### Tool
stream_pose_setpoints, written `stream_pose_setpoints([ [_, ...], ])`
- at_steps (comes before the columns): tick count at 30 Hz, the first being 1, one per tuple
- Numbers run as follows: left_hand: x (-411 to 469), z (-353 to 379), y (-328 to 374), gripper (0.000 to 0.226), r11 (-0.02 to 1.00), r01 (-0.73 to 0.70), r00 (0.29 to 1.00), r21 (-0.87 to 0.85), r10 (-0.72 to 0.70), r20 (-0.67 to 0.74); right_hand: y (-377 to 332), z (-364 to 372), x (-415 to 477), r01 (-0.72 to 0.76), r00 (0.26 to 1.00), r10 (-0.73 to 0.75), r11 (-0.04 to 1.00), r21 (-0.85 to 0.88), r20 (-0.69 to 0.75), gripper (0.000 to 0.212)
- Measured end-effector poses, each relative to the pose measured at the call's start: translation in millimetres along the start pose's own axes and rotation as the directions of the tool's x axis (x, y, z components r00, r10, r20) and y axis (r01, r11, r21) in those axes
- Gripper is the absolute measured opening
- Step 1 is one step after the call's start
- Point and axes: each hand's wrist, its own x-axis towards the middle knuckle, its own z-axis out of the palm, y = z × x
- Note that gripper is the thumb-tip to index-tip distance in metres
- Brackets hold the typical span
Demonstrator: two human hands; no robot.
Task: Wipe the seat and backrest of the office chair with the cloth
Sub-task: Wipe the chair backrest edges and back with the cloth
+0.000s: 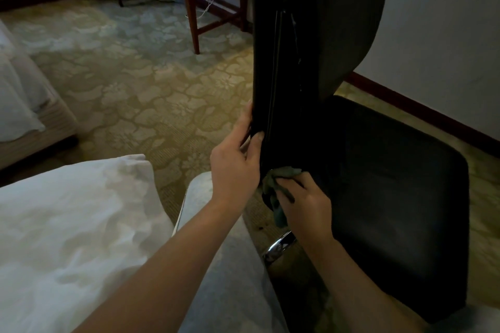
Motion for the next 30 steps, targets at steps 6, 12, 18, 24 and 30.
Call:
stream_pose_setpoints([
  [6,-1,1,-1,0.054,1.000,-0.005,1.000,-0.002,0.005,0.000,-13,-24,22,0.077,0.973,-0.082,0.997,-0.032,-0.218,0.023],
  [12,0,1,2,0.054,1.000,0.015,1.000,-0.025,-0.015,0.012,-7,-18,28,0.083,0.978,-0.101,0.991,-0.103,-0.182,0.019],
  [18,-2,3,2,0.054,1.000,0.016,1.000,-0.020,-0.016,0.000,4,-1,18,0.027,0.999,-0.030,0.992,-0.124,-0.024,0.019],
  [24,-1,2,-1,0.055,1.000,0.007,1.000,-0.018,-0.007,-0.002,5,-12,14,0.062,0.991,-0.063,0.998,-0.010,-0.122,0.029],
  [30,-3,2,2,0.055,0.997,0.043,0.999,-0.071,-0.042,0.014,7,-5,19,0.057,0.992,-0.060,0.998,-0.035,-0.111,0.025],
])
